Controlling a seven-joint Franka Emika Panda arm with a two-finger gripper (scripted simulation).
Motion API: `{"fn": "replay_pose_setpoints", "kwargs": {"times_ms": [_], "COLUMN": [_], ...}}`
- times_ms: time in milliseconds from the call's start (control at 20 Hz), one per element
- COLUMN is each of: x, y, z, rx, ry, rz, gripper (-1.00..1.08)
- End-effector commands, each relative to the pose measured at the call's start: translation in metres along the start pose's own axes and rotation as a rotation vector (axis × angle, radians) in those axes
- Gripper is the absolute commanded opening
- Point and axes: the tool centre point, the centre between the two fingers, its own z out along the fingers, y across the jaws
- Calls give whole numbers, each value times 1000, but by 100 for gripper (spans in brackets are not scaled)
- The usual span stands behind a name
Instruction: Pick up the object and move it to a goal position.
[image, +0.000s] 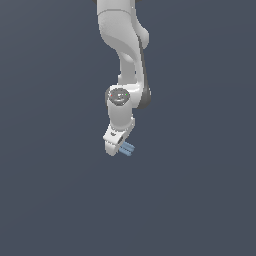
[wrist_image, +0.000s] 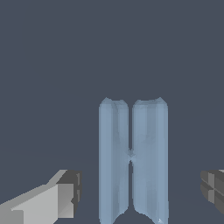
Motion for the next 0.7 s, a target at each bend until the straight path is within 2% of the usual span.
{"fn": "replay_pose_setpoints", "kwargs": {"times_ms": [0, 300, 550, 600, 650], "x": [0, 0, 0, 0, 0], "y": [-1, -1, -1, -1, -1], "z": [9, 36, 43, 43, 43], "rx": [1, 1, 1, 1, 1], "ry": [0, 0, 0, 0, 0], "rz": [-1, -4, -4, -4, -4], "gripper": [100, 100, 100, -100, -100]}}
